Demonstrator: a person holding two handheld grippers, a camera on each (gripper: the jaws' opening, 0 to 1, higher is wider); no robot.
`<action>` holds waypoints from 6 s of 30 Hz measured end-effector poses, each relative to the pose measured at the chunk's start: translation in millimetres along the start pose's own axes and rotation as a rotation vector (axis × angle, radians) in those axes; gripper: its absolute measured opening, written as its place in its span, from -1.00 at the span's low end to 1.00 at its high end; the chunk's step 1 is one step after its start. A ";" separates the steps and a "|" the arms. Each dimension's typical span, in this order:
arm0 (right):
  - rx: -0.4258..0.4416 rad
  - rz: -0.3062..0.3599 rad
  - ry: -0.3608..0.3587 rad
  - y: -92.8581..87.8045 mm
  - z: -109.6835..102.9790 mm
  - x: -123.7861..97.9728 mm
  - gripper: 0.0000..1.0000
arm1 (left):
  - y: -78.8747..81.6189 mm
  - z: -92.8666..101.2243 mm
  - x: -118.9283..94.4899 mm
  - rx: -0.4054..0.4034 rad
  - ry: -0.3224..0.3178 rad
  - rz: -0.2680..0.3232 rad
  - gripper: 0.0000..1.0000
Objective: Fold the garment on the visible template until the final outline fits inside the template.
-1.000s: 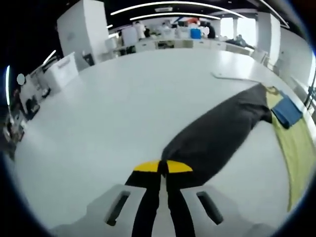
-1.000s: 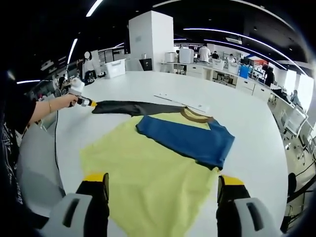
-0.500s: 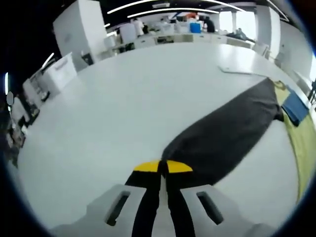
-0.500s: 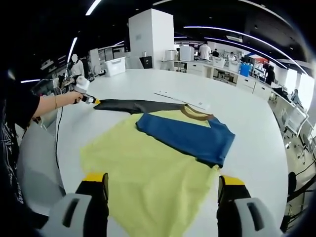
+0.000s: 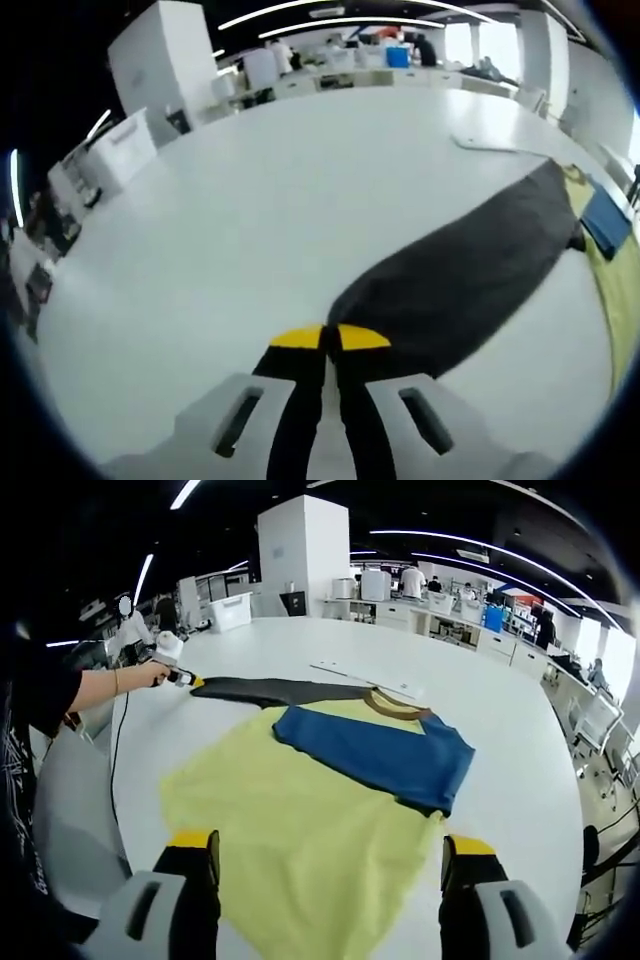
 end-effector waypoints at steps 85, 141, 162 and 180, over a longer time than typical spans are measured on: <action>0.004 0.026 0.018 -3.1 -5.5 -13.7 0.94 | 74.7 47.3 -70.0 -0.022 -0.063 0.201 -1.00; 0.002 0.009 0.018 -12.1 -8.4 -20.3 0.98 | 221.5 269.9 -136.6 0.358 -0.430 0.461 -1.00; 0.036 -0.001 0.001 -22.7 1.3 -21.9 0.98 | 220.1 375.3 -144.2 0.410 -0.577 0.462 -1.00; 0.054 -0.019 -0.002 -31.6 2.5 -19.3 0.99 | 193.9 447.4 -131.1 0.418 -0.665 0.416 -1.00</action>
Point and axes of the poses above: the point that each gripper's makers call its tool centre point, and the gripper's own axes: x roughly forward along the fingers, z roughly to its right, y roughly out of its top, the point moved 1 cm from there along -x, roughly backward along the fingers, and after that the axes turned 1 degree about x, right-handed, at the moved point
